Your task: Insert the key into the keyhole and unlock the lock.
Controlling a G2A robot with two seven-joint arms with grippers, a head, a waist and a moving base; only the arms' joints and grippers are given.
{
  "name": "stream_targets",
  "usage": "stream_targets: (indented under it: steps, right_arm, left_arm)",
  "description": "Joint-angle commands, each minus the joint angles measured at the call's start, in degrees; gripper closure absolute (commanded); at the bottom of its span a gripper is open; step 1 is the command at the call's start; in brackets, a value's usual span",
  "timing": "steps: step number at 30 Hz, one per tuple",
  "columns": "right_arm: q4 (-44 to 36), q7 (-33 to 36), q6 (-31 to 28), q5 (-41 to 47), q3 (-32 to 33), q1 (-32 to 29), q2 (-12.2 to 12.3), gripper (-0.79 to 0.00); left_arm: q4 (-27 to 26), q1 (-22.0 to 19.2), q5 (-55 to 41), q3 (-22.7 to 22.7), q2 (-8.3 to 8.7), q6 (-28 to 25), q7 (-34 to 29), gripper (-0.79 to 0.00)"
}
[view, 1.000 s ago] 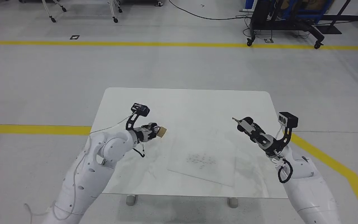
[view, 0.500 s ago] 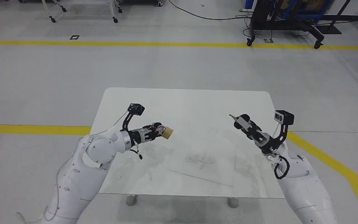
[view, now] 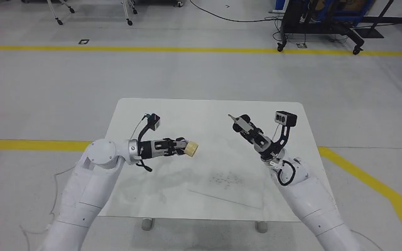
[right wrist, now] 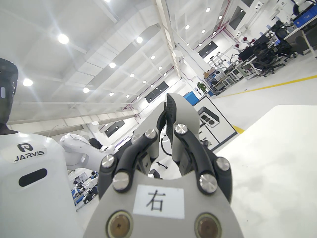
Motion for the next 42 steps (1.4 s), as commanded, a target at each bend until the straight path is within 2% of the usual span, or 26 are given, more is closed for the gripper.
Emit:
stream_targets:
  steps: [1,5,8,21,30,42]
  right_arm:
    - [1.0,-0.1,-0.1,1.3,-1.5,1.1,-0.5,0.000]
    - [3.0,0.1,1.0,2.1,-3.8,3.3,-1.3,0.000]
    - [4.7,1.3,4.7,-0.4,-5.3,5.3,-1.7,0.000]
    - [4.9,0.4,8.4,-5.7,-8.5,8.2,-3.3,0.000]
    - [5.7,-0.7,7.2,-6.1,-12.5,8.9,-5.0,0.000]
    - [8.8,1.5,6.4,-6.8,-16.3,11.2,-6.8,0.000]
  left_arm:
    - [2.0,-1.3,-1.0,0.6,-0.10,0.5,-1.5,0.000]
    - [3.6,-2.7,-1.2,1.9,-0.31,0.3,-2.5,0.000]
    - [4.3,-3.4,-1.5,2.0,-0.33,0.0,-2.4,0.000]
    - [5.4,-3.0,-6.2,-1.6,0.52,-1.6,-3.9,0.000]
    - [7.1,-4.4,-8.3,-0.2,0.46,-1.2,-8.3,0.000]
    - [8.6,-5.7,-8.1,1.2,0.37,-1.5,-8.0,0.000]
